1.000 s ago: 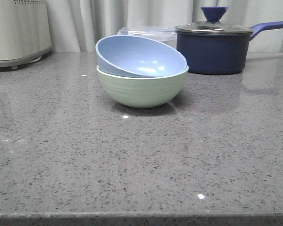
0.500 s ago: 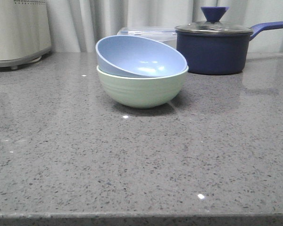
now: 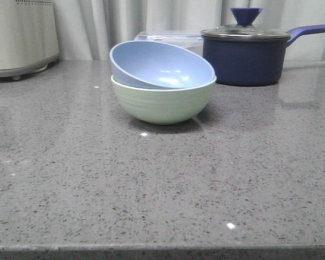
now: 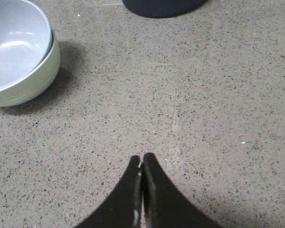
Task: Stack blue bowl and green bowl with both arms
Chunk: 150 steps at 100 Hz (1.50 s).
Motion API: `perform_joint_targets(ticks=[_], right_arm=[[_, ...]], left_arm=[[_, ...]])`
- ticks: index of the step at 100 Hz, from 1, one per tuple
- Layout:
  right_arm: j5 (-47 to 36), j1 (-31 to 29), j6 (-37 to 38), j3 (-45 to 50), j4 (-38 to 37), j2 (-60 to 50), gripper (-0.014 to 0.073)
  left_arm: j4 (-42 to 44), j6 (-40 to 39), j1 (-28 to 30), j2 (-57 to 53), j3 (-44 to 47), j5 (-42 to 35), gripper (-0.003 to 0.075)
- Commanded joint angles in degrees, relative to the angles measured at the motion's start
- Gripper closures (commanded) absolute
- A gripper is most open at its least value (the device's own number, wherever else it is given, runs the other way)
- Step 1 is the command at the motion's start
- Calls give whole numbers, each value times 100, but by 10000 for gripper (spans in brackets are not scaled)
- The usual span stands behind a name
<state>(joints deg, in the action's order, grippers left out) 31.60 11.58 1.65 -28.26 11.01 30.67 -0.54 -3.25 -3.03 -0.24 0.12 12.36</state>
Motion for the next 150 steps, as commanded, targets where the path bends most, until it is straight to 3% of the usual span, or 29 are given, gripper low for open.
perform_joint_targets(ticks=[1, 81, 126, 150], right_arm=[[-363, -48, -26, -159, -3, 7, 674], [-444, 149, -26, -144, -3, 7, 674], [-3640, 143, 40, 1071, -594, -301, 674], [-4054, -25, 527, 1763, -955, -560, 674]], left_arm=[[-59, -3, 39, -197, 237, -442, 741], [-59, -3, 39, -197, 237, -442, 741], [-59, -3, 39, -197, 237, -442, 741], [-59, -3, 39, -197, 237, -442, 741]])
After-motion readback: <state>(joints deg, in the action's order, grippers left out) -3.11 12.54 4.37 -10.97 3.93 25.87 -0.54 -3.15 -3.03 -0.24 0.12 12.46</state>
